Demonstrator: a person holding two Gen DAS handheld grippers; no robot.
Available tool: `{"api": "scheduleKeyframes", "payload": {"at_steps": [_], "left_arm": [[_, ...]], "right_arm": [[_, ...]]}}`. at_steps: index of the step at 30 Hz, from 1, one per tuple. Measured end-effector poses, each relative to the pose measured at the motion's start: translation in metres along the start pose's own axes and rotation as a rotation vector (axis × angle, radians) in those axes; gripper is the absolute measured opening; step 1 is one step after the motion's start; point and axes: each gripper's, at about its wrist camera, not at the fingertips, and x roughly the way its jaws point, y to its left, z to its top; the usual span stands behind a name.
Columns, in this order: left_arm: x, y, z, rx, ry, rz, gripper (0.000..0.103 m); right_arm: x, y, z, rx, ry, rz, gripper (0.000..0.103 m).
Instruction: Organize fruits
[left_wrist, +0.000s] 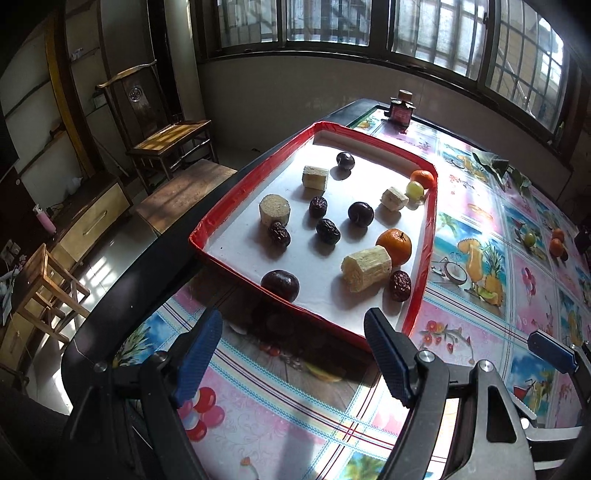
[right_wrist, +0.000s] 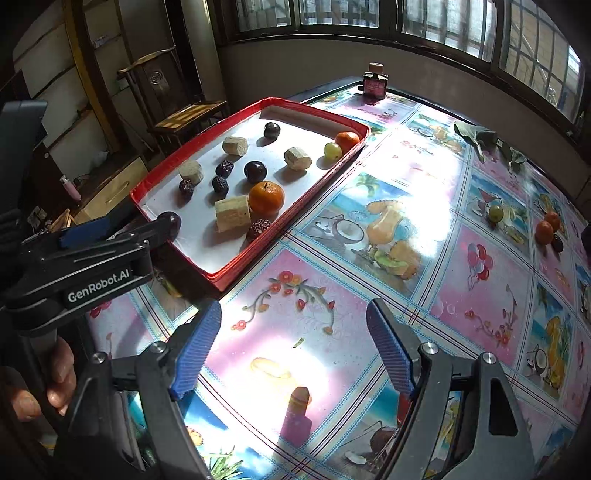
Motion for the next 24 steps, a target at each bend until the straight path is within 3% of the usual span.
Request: {"api": "scheduleKeyframes", "payload": {"at_steps": [7,9,12,16,19,24], "left_arm": [[-0.01,-0.001,-0.017,0.006,0.005,0.003,0.082],[-0.012,-0.001,-0.019,0.015,-0.008,0.042,0.085],[-0.019,0.004,-0.023,0.002,-0.038,0.032,0.086],[-0.025,0.002,-0.023,0.03,-0.071,0.127,0.088],[-0.025,0.004,-0.022,0.005,-0.033,0.099,0.088],[-0.023,0.002,-0.026,0.02,-0.026,0.207,0.088]], "right_arm": [[-0.007,-0.002,-0.011,-0.043,0.003,-0.011,0.081],[-0.008,-0.001,-0.014,-0.055,0.002,-0.011,0.081],[-0.009,-0.001,-0.017,-0.066,0.005,-0.006,0.081],[-0.012,-0.001,-0.022,-0.072,0.004,-0.006,0.081],[-0.013,-0.002,-0.023,-0.074,0.003,-0.007,0.081],[-0.014,-0.002,-0.023,-0.077,0.005,-0.01,0.081]]}}
